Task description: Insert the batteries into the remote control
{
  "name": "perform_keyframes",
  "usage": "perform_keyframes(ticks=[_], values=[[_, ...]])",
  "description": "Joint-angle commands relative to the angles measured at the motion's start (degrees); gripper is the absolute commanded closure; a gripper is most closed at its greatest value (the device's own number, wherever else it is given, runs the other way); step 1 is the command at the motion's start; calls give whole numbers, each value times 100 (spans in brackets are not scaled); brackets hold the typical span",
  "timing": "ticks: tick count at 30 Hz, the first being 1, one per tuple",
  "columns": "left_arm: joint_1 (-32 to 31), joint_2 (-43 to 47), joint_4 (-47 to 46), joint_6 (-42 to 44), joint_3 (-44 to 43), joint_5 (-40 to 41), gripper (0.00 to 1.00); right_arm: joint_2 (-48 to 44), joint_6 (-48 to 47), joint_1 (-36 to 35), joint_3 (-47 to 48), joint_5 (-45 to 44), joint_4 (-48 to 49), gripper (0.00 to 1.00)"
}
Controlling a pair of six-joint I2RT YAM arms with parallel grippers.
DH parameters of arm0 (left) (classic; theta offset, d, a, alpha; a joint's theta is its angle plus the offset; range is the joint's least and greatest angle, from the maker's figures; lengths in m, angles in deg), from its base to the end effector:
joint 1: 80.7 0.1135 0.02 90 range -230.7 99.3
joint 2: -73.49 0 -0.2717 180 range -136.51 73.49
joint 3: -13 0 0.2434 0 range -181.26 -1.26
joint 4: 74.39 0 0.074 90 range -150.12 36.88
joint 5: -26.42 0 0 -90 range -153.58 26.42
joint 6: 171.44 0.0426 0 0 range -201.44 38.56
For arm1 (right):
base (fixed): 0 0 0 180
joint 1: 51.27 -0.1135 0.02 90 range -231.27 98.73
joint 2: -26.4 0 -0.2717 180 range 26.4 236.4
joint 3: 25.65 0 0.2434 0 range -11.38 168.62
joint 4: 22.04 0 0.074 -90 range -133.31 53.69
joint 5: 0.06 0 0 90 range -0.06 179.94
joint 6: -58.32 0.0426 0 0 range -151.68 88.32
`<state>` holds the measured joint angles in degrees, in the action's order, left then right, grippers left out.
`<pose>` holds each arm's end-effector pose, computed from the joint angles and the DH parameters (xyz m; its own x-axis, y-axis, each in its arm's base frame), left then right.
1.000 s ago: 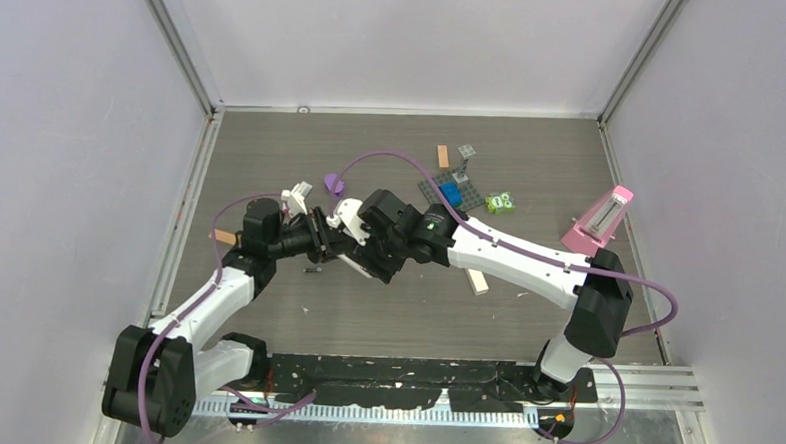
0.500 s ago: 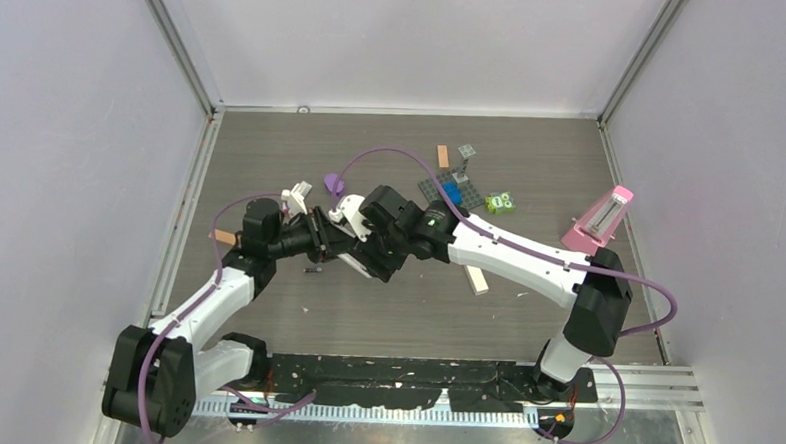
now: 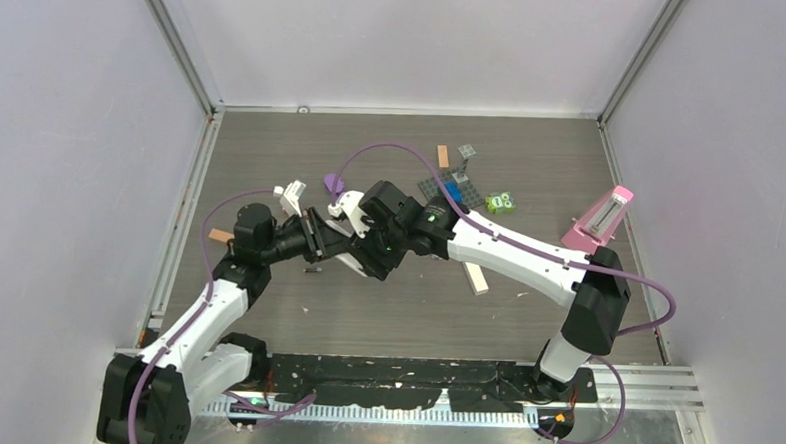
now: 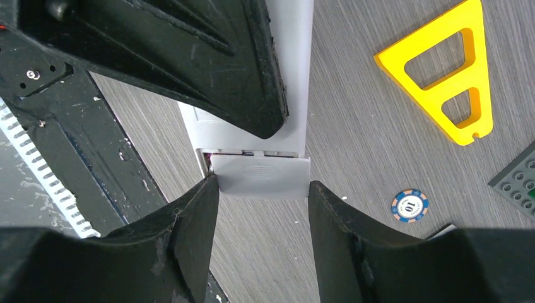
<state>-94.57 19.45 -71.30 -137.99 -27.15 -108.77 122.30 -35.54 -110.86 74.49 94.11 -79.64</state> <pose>0.1833 -0.0764 0.2446 -0.8469 -0.3966 -0.3543 0.2197 0.3459 -0.9122 0.1796 0.3122 0.3083 -0.3459 -0.7219 -0.5994 -0.9074 0.4198 0.0180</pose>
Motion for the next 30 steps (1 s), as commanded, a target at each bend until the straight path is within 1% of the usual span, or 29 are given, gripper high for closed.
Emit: perform_keyframes(ticks=[1, 4, 10, 17, 24, 30], values=[[-125, 408, -732, -346, -138, -668, 100, 167, 94, 17, 107, 98, 484, 45], [-127, 524, -795, -234, -99, -661, 100, 150, 128, 49, 123, 216, 490, 45], [-125, 646, -300, 225, -161, -408, 100, 30, 135, 70, 50, 216, 498, 45], [-125, 879, -105, 381, -108, -83, 100, -606, -192, 71, -713, 249, 1234, 46], [-125, 1067, 63, 517, -81, 205, 100, -664, -277, 63, -714, 177, 1282, 46], [-125, 1137, 322, 691, -127, 411, 100, -964, -542, -48, -1012, 54, 1529, 47]])
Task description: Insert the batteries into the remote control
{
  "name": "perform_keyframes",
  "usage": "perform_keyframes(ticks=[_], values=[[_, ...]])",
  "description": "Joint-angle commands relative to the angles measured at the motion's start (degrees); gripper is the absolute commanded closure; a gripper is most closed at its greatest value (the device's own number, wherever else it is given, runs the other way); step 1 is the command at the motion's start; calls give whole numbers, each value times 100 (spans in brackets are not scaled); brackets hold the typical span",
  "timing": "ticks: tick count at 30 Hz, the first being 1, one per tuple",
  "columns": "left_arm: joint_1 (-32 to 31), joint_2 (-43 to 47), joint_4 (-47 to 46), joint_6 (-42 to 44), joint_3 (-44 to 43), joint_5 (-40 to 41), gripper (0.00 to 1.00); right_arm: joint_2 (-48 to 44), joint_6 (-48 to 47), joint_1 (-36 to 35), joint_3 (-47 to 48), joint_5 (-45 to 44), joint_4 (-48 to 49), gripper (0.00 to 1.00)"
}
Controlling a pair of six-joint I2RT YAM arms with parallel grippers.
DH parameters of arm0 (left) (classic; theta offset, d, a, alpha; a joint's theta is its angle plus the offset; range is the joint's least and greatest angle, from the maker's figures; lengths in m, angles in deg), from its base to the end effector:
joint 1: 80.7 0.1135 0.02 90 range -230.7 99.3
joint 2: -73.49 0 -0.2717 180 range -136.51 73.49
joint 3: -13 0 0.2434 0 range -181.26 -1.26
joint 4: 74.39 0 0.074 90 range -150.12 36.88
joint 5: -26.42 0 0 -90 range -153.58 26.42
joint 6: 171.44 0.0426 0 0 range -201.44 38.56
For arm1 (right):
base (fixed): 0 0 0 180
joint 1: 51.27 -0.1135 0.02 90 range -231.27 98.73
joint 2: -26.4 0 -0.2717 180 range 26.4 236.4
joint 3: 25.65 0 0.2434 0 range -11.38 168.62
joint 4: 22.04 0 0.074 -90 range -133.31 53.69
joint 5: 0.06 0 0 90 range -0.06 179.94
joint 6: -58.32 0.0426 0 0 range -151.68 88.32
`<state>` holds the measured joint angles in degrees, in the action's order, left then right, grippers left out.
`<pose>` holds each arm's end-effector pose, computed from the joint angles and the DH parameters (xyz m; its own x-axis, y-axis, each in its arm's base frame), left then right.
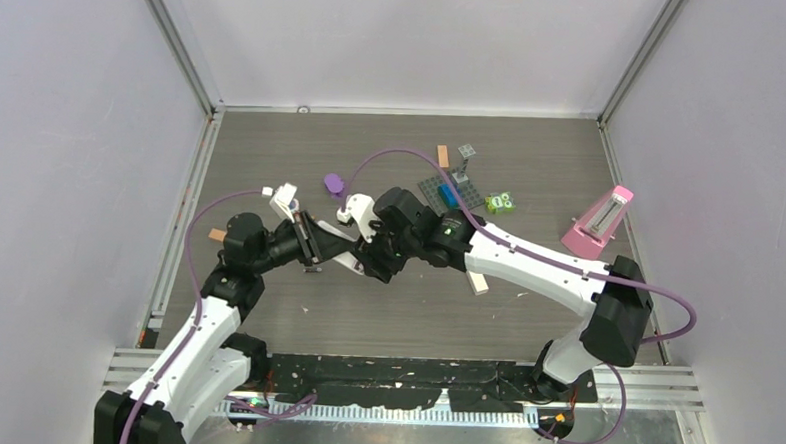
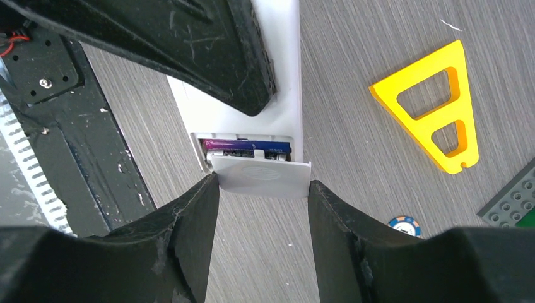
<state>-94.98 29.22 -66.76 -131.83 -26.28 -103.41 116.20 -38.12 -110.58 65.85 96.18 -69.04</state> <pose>0.1600 -0.0689 0.2587 -0.7476 -0.4202 -0.5143 0.3438 0.4177 -0.8410 0.1717 0.2983 0.3097 -0.2602 -0.6569 -0.7076 -0.9289 0.3703 -0.0021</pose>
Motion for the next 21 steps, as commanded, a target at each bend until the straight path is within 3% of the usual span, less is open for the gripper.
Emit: perform_keyframes(ticks=[1, 21], values=[[-83, 166, -80, 102, -236, -97, 100, -369, -308, -83, -161, -165, 491, 47], [-83, 273, 206, 266, -257, 195, 100, -85, -385, -315, 44, -248, 349, 48]])
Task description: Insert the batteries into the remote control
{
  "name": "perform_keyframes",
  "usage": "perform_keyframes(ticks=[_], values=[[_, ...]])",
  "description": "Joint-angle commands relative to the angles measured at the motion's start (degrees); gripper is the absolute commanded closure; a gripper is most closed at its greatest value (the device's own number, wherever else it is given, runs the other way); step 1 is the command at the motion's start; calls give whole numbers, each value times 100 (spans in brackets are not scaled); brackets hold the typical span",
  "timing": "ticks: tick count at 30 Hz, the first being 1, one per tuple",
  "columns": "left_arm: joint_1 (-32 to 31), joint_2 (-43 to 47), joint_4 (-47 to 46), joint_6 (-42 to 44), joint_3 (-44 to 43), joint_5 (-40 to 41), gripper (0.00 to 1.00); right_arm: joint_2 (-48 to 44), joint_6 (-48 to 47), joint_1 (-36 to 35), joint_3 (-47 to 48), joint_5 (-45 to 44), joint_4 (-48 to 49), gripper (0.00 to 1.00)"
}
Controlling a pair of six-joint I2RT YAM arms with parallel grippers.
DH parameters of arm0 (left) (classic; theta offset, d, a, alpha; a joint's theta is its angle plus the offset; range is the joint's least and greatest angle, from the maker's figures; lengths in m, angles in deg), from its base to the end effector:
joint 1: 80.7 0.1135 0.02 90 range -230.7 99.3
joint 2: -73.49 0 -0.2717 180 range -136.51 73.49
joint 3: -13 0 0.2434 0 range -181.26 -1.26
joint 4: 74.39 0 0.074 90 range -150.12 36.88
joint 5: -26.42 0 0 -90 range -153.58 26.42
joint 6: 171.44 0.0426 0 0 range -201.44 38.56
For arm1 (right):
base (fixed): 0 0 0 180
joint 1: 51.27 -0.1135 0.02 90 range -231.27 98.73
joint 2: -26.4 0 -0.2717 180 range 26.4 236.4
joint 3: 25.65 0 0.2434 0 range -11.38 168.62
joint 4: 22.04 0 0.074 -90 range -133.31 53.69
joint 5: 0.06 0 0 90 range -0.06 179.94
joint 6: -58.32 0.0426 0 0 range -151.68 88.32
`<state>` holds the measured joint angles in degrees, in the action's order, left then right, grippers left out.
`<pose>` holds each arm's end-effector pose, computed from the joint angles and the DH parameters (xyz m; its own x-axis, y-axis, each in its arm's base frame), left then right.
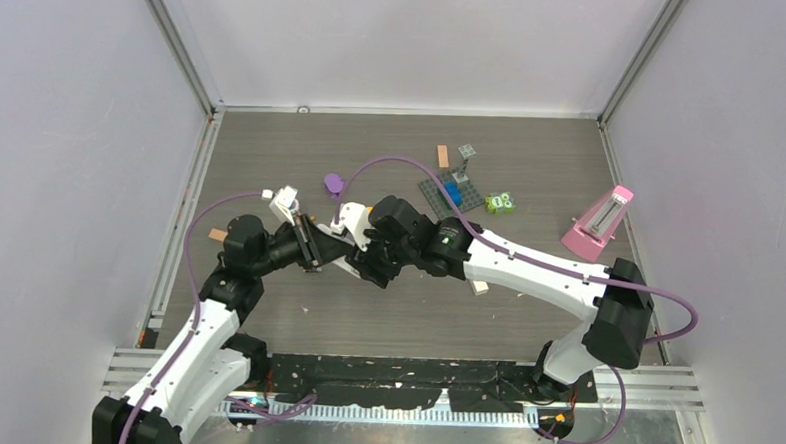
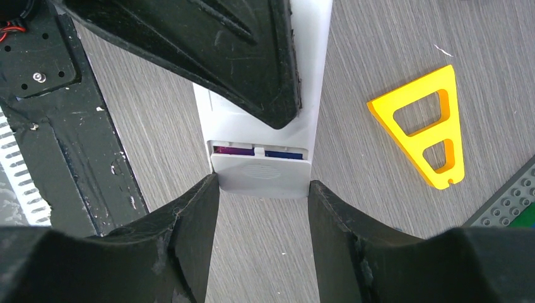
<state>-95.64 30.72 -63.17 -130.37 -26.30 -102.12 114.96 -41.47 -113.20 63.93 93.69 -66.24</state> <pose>0.1548 -0.0688 0.2561 -0.7520 -0.4097 -0.5164 0.3303 0.4437 -0.8331 0.1582 0.3026 0.3097 -0.1638 -0.6677 -0.7262 -0.9445 0.3186 -0.0799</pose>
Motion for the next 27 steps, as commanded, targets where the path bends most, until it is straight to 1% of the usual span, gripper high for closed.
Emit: perform_keyframes(ticks=[1, 10, 27], values=[[-18, 130, -154, 134, -249, 77, 100, 44, -50, -59, 237, 29, 41, 48], [-23, 128, -300, 164, -181, -42, 100, 158, -25, -60, 301, 39, -26, 47], [-27, 127, -565, 168, -79, -267, 100, 247, 89, -63, 403, 357, 32, 46]])
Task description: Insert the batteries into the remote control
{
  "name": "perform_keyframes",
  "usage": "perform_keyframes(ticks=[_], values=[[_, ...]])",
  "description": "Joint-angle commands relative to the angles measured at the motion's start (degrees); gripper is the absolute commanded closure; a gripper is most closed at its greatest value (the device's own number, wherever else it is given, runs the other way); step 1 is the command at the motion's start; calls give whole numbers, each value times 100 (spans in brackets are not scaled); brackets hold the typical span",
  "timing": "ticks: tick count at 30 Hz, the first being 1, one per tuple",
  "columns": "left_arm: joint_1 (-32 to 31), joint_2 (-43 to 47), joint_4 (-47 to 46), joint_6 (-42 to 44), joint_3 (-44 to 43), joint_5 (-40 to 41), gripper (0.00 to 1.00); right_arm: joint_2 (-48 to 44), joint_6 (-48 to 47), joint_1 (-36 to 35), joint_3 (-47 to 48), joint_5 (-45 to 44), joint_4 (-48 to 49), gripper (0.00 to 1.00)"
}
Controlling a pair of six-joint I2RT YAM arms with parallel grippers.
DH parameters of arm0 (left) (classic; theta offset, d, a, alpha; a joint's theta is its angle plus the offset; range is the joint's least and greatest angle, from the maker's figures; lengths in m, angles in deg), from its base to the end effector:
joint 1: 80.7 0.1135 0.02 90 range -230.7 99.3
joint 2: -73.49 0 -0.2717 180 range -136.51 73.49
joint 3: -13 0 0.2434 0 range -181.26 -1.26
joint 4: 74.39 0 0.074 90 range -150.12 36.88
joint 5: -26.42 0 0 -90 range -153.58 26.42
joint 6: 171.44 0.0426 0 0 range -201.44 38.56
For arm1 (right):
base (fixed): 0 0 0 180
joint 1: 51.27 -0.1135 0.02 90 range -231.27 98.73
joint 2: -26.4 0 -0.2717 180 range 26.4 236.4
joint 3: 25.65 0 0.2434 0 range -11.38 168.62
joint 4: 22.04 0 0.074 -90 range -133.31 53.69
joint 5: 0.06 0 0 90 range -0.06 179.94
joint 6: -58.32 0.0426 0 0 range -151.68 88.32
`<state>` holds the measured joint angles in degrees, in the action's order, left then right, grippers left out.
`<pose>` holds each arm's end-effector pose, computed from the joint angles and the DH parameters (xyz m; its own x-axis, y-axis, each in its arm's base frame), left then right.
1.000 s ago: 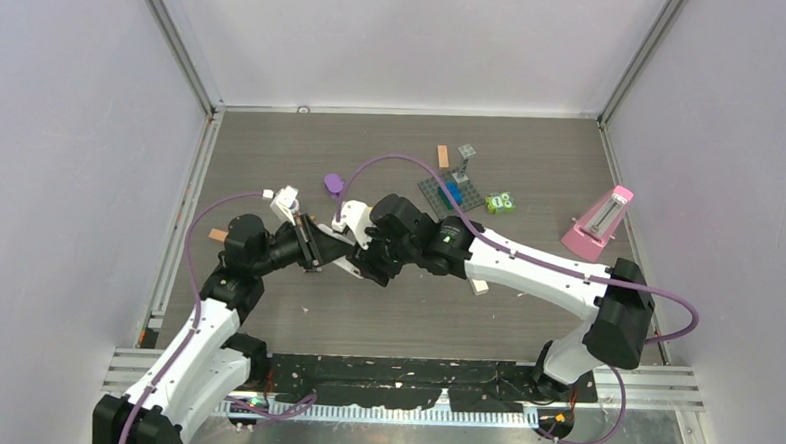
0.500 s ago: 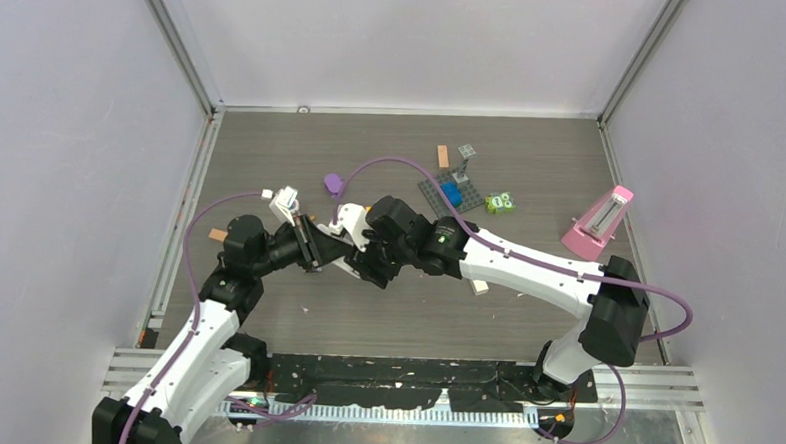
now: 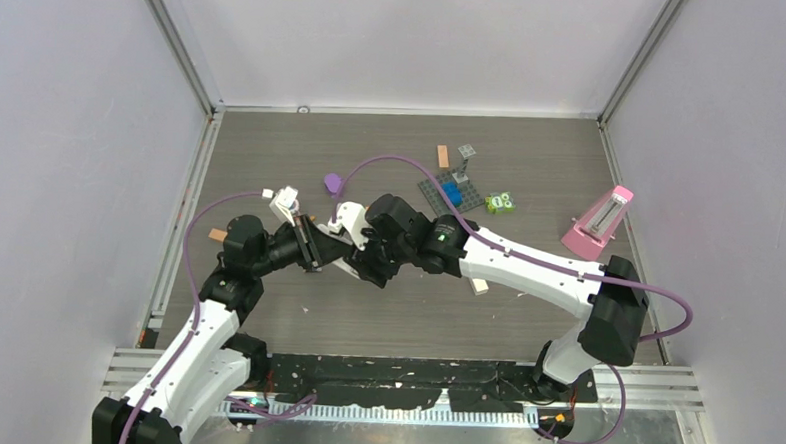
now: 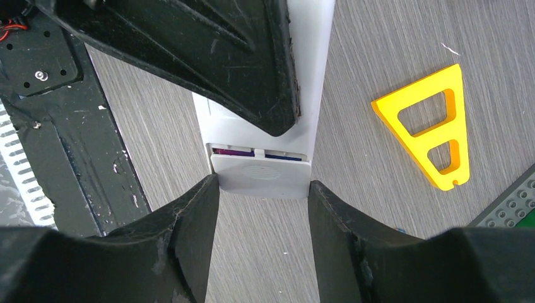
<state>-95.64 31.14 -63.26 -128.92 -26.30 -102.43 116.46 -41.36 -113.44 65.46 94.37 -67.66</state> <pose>0.1537 -0.0687 0.2573 -0.7410 -0.3964 -0.5420 0.3584 0.4491 -0.8184 0.1589 0.3081 0.3079 -0.1704 -0.6819 -0.7114 -0.9496 0.3065 -0.0664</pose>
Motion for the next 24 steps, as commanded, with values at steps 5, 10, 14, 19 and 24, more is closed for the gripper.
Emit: perform_keyframes(ticks=[5, 10, 14, 19, 24], values=[[-27, 76, -641, 8, -46, -318, 100, 118, 97, -41, 271, 436, 169, 46], [-27, 88, -728, -40, -11, -308, 100, 208, 95, -40, 328, 479, 59, 45], [-29, 119, -779, -42, 15, -264, 100, 274, 97, -40, 340, 535, -27, 45], [-31, 171, -935, -12, 82, -271, 100, 317, 64, -41, 346, 578, -113, 45], [-27, 213, -1066, -15, 128, -373, 100, 363, 69, -42, 416, 513, -119, 45]])
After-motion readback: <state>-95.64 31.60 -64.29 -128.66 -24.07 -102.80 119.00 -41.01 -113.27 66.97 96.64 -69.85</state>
